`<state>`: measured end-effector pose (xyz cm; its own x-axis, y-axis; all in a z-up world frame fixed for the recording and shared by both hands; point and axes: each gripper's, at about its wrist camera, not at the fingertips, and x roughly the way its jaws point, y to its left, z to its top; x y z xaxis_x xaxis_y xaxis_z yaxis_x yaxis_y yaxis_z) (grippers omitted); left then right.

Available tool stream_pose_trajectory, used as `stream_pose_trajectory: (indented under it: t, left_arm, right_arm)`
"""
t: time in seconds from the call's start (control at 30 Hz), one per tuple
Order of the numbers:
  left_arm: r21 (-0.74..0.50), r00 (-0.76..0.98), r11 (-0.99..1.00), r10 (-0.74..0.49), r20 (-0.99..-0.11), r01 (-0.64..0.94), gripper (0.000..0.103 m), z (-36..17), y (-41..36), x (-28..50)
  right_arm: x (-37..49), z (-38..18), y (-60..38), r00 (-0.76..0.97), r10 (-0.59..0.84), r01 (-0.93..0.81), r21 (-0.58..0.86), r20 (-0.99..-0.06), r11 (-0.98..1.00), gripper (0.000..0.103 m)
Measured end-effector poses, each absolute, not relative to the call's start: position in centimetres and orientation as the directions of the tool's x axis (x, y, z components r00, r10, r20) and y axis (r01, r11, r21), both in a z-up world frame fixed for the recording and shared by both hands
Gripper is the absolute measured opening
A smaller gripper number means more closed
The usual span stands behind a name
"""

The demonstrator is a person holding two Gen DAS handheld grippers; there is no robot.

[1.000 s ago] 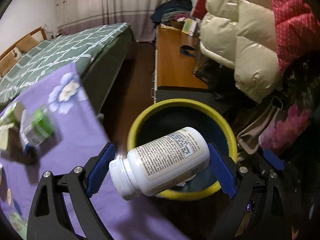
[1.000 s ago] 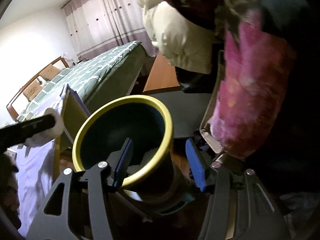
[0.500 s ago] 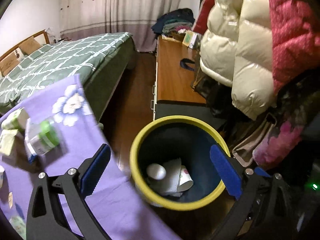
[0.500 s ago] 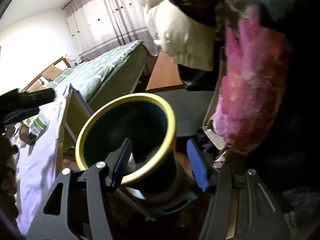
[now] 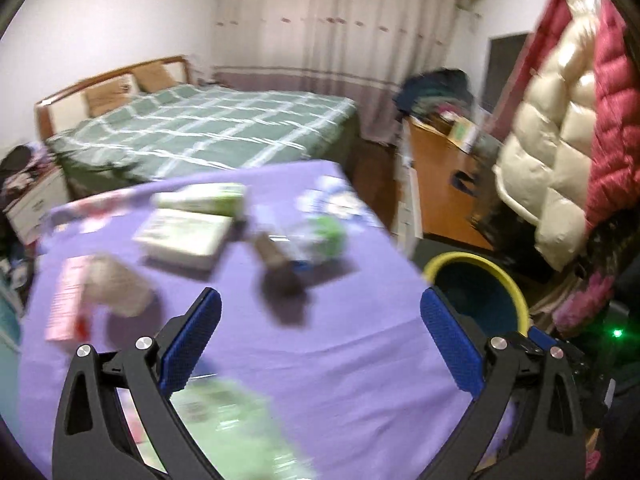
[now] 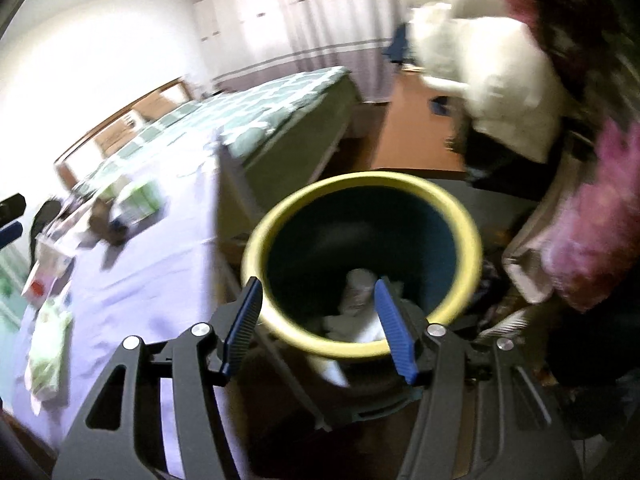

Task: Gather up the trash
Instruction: 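Reach the right tool to the green plastic bag and grasp it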

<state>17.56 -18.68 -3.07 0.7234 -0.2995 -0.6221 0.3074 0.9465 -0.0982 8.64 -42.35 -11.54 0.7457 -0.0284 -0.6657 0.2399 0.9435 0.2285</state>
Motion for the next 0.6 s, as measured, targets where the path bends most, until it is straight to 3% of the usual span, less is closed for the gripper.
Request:
stream_pose_trajectory:
  t: [0.4,0.6]
  left_arm:
    - [-0.118,0.803,0.993,-0.064,-0.593,-0.008,0.098,-3.8,0.2,13.9]
    - [-0.136,0.814,0.987,-0.006,-0.581,-0.090,0.098,-4.8,5.2,12.3]
  right_arm:
    - [11.5,-9.8,-24.0,0.674,0.289,-0.194,0.216,-0.680,0.957,0.061]
    - [11.9,-8.9,-16.5,0.616,0.387,-0.334,0.217,-0.686,0.917,0.072]
